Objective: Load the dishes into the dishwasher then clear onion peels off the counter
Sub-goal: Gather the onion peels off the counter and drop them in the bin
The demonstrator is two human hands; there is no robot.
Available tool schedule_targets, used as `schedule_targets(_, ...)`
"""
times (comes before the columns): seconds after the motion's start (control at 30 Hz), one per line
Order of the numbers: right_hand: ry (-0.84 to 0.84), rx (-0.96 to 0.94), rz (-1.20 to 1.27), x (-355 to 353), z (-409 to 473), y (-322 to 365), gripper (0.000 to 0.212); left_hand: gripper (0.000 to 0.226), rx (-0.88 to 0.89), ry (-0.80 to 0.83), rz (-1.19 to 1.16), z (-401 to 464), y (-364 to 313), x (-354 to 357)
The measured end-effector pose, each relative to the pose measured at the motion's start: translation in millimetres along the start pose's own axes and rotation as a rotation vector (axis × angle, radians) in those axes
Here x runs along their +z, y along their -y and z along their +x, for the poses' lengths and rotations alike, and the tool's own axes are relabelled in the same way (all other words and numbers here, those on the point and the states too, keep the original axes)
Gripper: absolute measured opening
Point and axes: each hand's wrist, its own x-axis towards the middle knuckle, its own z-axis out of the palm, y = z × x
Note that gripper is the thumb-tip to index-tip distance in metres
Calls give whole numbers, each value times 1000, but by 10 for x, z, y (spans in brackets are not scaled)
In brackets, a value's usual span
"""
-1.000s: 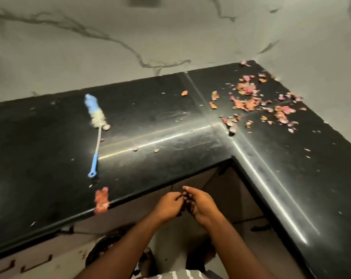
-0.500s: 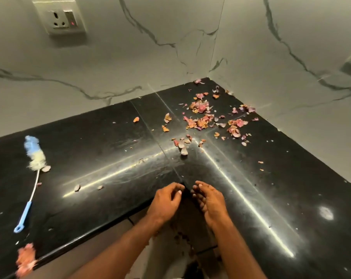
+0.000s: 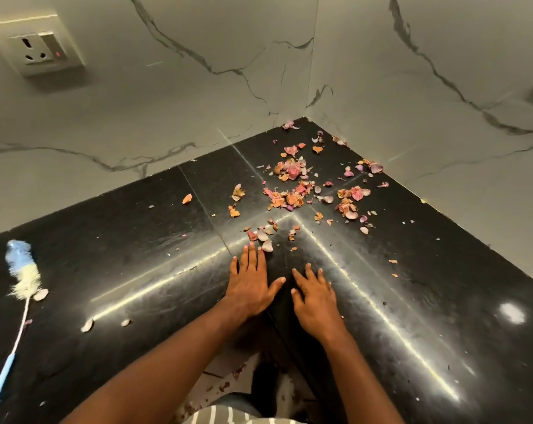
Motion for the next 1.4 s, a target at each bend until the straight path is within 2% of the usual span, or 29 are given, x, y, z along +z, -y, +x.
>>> schedule_targets(0.1,84,25,-172,-28,222,60,61,91,72,-11,10,312,-35,-48)
schedule_targets(0.2,86,35,-272,-74,538,106,62,78,161,8,2,646,-92,-164)
schedule_targets(0.33,79,46,-333,-61,941,162,65,64,321,47,-166,1017,22,-271)
schedule_targets(0.43,26,62,-343,-90,1250,164,66,58,381,-48,-447,1127,191,-399)
schedule_targets(0.53,-36,107,-305,-145,1493,176,66,54,354,-240,-540,1143,503,-480)
schedule_targets(0.63,-216,100,-251,-129,1577,158,59,54,197,-450,-505,1279,1008,-583)
schedule_targets(0.7,-339,18,-254,-38,1521,139,54,64,-26,-520,-391,1392,1413,-700)
schedule_targets(0.8,-462,-64,-137,23,1461,107,52,85,-435,-464,-282,1568,1919,-818)
schedule_targets(0.87,-489,-48,-97,6,1478,82,53,95,-595,-403,-255,1659,2117,-814)
schedule_targets(0.9,-486,-34,-106,5,1484,78,53,98,-619,-365,-226,1692,2159,-794)
schedule_targets(0.97,-464,-18,-166,27,1504,81,53,100,-563,-307,-161,1755,2100,-756)
schedule_targets(1.17,-469,1,-180,23,1519,106,53,86,-126,-236,-47,1793,1109,-625)
schedule_targets(1.33,-492,19,-104,22,1512,56,52,73,290,-124,-204,1586,248,-446)
schedule_targets(1.4,-512,4,-67,16,1512,52,52,69,391,-105,-332,1542,124,-424)
